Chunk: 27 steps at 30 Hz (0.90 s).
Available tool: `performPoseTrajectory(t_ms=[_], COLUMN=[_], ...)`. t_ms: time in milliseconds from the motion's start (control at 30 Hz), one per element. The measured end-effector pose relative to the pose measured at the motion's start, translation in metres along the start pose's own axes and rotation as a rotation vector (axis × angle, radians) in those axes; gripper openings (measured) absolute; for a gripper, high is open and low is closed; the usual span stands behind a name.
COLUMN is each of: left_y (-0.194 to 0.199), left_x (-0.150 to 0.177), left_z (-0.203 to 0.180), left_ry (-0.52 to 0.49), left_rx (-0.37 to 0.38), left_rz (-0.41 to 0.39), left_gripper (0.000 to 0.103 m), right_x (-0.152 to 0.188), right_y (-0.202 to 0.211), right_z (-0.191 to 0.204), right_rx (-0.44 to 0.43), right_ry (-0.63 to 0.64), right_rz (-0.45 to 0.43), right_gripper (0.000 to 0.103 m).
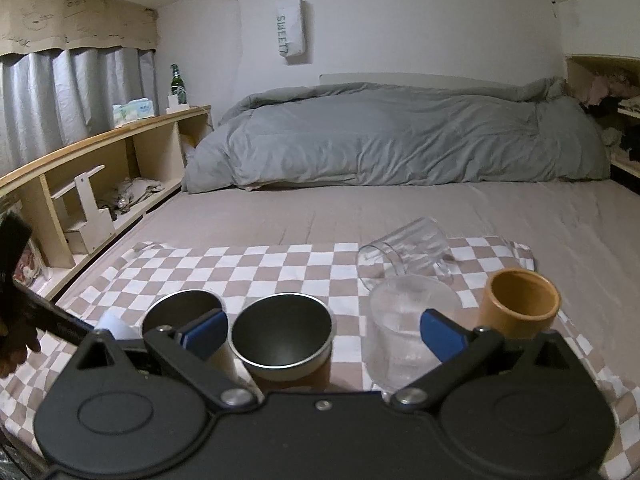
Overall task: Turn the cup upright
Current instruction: 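Close the left gripper on the white cup's body and lift it, then grasp the white cup with the right gripper while the left gripper releases it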
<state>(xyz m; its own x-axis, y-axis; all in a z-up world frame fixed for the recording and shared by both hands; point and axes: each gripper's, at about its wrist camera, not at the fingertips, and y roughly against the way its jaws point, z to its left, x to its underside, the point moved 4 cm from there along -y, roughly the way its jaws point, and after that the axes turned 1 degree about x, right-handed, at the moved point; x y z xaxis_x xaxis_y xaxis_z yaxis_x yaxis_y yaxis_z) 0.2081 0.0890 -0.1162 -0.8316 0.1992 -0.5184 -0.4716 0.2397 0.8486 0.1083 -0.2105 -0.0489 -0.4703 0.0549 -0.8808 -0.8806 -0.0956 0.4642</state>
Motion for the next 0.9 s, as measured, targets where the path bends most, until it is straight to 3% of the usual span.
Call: performPoseTrajectory(t_ms=[67, 133, 300, 433, 600, 700, 900], left_y=[-0.002, -0.005, -0.007, 0.001, 0.002, 0.001, -0.002], left_x=[0.004, 0.007, 0.018, 0.025, 0.033, 0.033, 0.034], left_z=[0.000, -0.001, 0.003, 0.006, 0.001, -0.004, -0.006], left_ry=[-0.001, -0.001, -0.005, -0.008, -0.022, -0.063, -0.103], left_rx=[0.005, 0.003, 0.002, -0.013, -0.007, -0.013, 0.017], left_rz=[-0.023, -0.022, -0.051, -0.097, -0.157, -0.196, -0.196], left_gripper=[0.065, 0.081, 0.084, 0.084, 0.079, 0.077, 0.064], right_x=[0.001, 0.002, -0.006, -0.013, -0.009, 0.001, 0.018], right_y=[-0.002, -0.003, -0.006, -0.018, -0.050, -0.065, -0.071], right_z=[0.009, 0.021, 0.058, 0.088, 0.123, 0.139, 0.160], right_rx=[-0.018, -0.056, -0.155, -0.233, -0.318, -0.324, -0.319], right_ry=[0.011, 0.008, -0.021, -0.103, -0.303, -0.414, -0.513], right_rz=[0.007, 0.020, 0.044, 0.102, 0.269, 0.347, 0.378], right_gripper=[0.103, 0.103, 0.103, 0.102, 0.087, 0.076, 0.074])
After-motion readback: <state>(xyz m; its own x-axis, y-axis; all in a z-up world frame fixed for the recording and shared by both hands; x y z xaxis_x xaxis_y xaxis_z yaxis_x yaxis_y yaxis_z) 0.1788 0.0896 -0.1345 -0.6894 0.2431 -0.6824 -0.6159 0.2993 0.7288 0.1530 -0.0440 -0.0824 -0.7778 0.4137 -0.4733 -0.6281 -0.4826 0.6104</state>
